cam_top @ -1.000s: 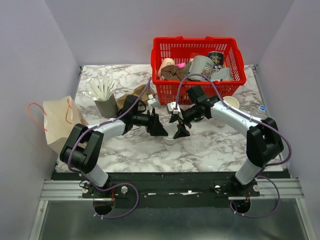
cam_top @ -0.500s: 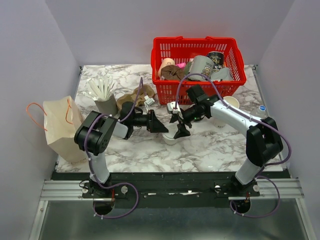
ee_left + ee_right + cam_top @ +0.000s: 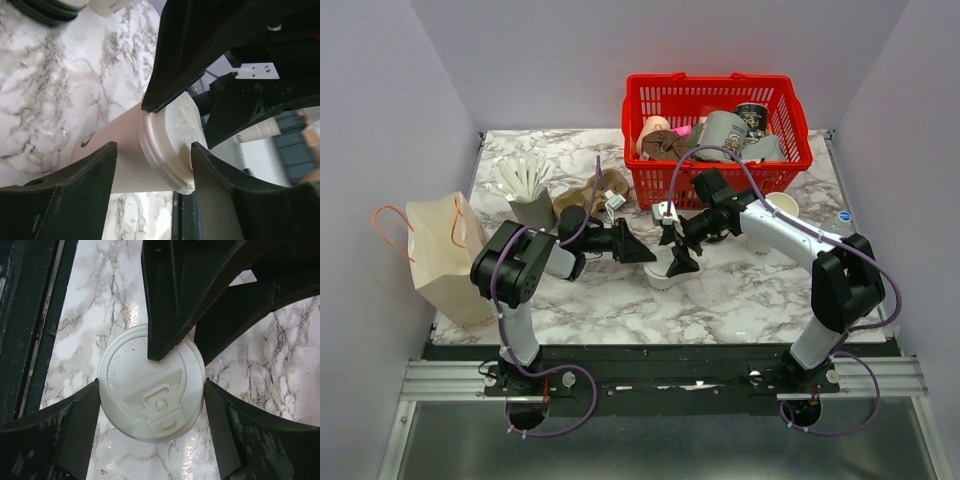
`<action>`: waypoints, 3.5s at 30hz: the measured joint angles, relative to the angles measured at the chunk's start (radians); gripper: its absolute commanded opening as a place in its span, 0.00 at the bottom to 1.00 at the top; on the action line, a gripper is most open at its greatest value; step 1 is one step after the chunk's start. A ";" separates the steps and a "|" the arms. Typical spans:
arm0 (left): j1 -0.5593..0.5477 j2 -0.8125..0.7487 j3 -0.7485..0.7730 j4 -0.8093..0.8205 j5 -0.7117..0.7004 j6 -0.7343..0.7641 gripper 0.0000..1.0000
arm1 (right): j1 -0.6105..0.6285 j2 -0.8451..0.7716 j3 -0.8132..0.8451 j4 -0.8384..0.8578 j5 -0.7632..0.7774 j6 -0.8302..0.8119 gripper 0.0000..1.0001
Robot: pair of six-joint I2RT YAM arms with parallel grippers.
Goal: Pack the takeout coffee
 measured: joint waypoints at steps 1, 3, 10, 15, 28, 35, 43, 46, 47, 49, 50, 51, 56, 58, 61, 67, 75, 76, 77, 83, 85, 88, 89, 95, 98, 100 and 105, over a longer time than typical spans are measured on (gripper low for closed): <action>-0.002 -0.027 -0.001 -0.058 -0.011 0.047 0.68 | 0.001 -0.002 -0.003 0.007 0.004 0.010 0.77; -0.008 -0.083 -0.001 -0.159 -0.036 0.149 0.68 | 0.004 -0.010 -0.012 0.021 0.012 0.028 0.77; -0.006 -0.124 -0.002 -0.238 -0.046 0.227 0.73 | 0.014 -0.030 -0.035 0.056 0.036 0.067 0.76; -0.006 -0.152 -0.034 -0.192 -0.045 0.150 0.75 | 0.019 -0.035 -0.050 0.089 0.038 0.079 0.76; 0.048 -0.414 -0.095 -0.587 -0.163 0.323 0.72 | 0.022 -0.035 -0.051 0.117 0.055 0.098 0.75; 0.051 -0.416 -0.088 -0.736 -0.190 0.402 0.71 | 0.023 -0.035 -0.051 0.119 0.057 0.103 0.75; 0.051 -0.402 -0.051 -0.801 -0.192 0.420 0.68 | 0.023 -0.025 -0.037 0.115 0.063 0.111 0.74; 0.052 -0.385 -0.012 -0.857 -0.202 0.437 0.66 | 0.026 -0.014 -0.018 0.108 0.079 0.121 0.73; 0.053 -0.380 -0.001 -0.870 -0.204 0.446 0.66 | 0.027 -0.012 -0.013 0.107 0.087 0.125 0.73; 0.053 -0.370 0.018 -0.896 -0.204 0.452 0.65 | 0.032 -0.012 -0.008 0.106 0.106 0.129 0.73; 0.053 -0.366 0.025 -0.909 -0.203 0.455 0.65 | 0.035 -0.012 -0.005 0.103 0.116 0.131 0.72; 0.053 -0.362 0.032 -0.921 -0.202 0.455 0.64 | 0.039 -0.012 -0.003 0.100 0.126 0.133 0.72; 0.057 -0.334 0.067 -0.986 -0.195 0.472 0.62 | 0.051 -0.012 0.005 0.094 0.158 0.137 0.72; 0.056 -0.333 0.075 -1.004 -0.195 0.477 0.61 | 0.055 -0.011 0.011 0.087 0.166 0.138 0.72; 0.056 -0.327 0.085 -1.022 -0.191 0.478 0.61 | 0.059 -0.006 0.023 0.072 0.176 0.138 0.72; 0.067 -0.296 0.122 -1.082 -0.164 0.474 0.58 | 0.060 0.010 0.047 0.043 0.178 0.124 0.70; 0.100 -0.243 0.183 -1.184 -0.095 0.455 0.57 | 0.060 0.058 0.099 0.003 0.162 0.100 0.67; 0.103 -0.236 0.190 -1.194 -0.085 0.454 0.57 | 0.060 0.069 0.111 -0.006 0.159 0.099 0.67; 0.107 -0.227 0.198 -1.209 -0.072 0.452 0.57 | 0.060 0.080 0.122 -0.015 0.156 0.098 0.66; 0.118 -0.212 0.208 -1.231 -0.050 0.425 0.57 | 0.062 0.113 0.153 -0.055 0.148 0.092 0.66; 0.118 -0.213 0.201 -1.218 -0.045 0.418 0.58 | 0.063 0.111 0.148 -0.053 0.148 0.092 0.66; 0.117 -0.225 0.173 -1.164 -0.042 0.405 0.59 | 0.063 0.095 0.120 -0.031 0.145 0.092 0.67; 0.117 -0.230 0.163 -1.144 -0.042 0.400 0.59 | 0.064 0.089 0.109 -0.021 0.145 0.093 0.67; 0.116 -0.259 0.064 -0.901 -0.055 0.313 0.60 | 0.066 0.077 0.091 0.000 0.146 0.100 0.67; 0.116 -0.259 0.014 -0.747 -0.065 0.229 0.60 | 0.065 0.078 0.092 0.001 0.150 0.104 0.67; 0.117 -0.252 -0.013 -0.631 -0.081 0.163 0.59 | 0.065 0.081 0.092 0.001 0.153 0.107 0.67; 0.123 -0.211 -0.017 -0.463 -0.132 0.056 0.58 | 0.067 0.083 0.092 0.007 0.149 0.108 0.67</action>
